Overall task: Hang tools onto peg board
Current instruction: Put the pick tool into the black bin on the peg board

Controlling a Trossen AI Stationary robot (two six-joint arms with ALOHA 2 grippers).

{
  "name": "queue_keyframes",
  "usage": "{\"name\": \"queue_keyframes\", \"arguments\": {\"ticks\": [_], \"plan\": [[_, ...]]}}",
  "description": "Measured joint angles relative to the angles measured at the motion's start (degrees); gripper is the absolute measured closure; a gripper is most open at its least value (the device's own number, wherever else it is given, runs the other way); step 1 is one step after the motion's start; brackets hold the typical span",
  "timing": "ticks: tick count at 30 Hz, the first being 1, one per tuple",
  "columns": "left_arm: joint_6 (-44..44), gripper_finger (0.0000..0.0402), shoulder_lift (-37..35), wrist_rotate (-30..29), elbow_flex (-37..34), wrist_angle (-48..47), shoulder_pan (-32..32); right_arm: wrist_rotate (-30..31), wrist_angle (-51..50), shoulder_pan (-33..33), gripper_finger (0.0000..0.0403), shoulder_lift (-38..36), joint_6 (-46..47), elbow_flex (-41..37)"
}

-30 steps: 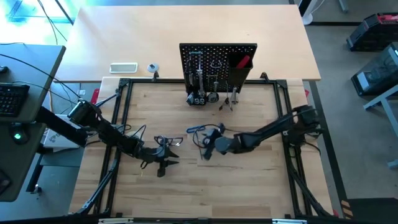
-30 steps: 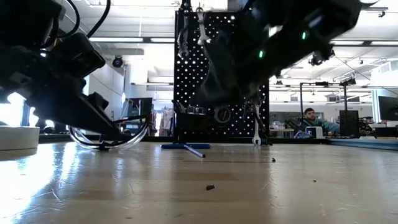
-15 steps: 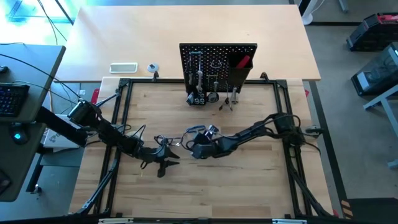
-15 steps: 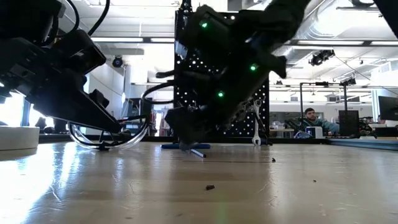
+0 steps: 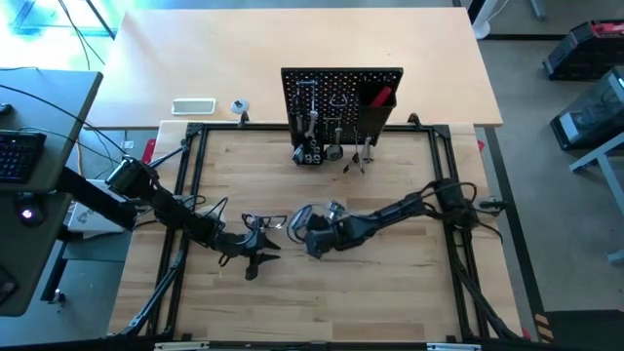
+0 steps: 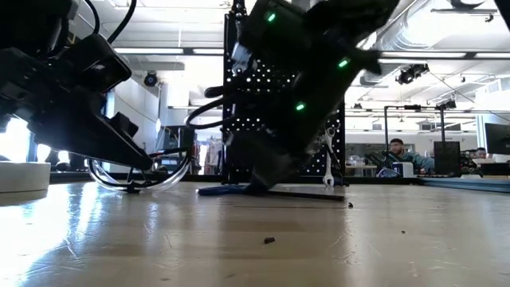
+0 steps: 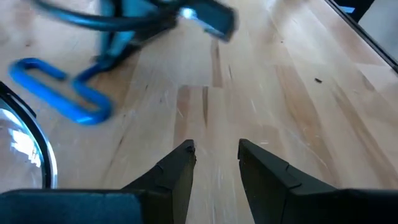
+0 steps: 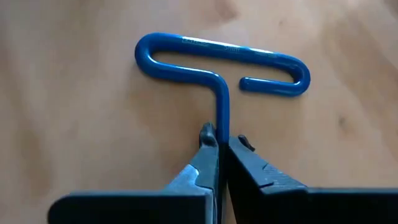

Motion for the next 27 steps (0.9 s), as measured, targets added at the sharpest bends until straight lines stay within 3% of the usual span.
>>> {"name": "queue_keyframes", "arguments": {"ticks": [9, 13, 19, 27], "plan": [[0.5, 0.0284, 0.1, -0.5, 0.1, 2.3, 1.6, -6.1, -3.2, 5.3, 0.0401, -6.3, -3.2, -0.7], [-0.9, 0.0284, 0.4, -0.2, 1.6, 2.2, 2.6, -3.6, -2.5, 6.8, 0.0402, -7.6, -4.1, -0.6], [-2.8, 0.0284, 4.7, 4.9, 6.2, 2.2, 3.5, -0.8, -1.8, 7.4, 0.0401, -7.6, -4.1, -0.6], [-13.8, 0.0282, 14.7, 3.2, 9.6, 2.4, 4.8, 0.7, -1.1, 8.4, 0.0402, -7.7, -5.0, -0.5]]}}
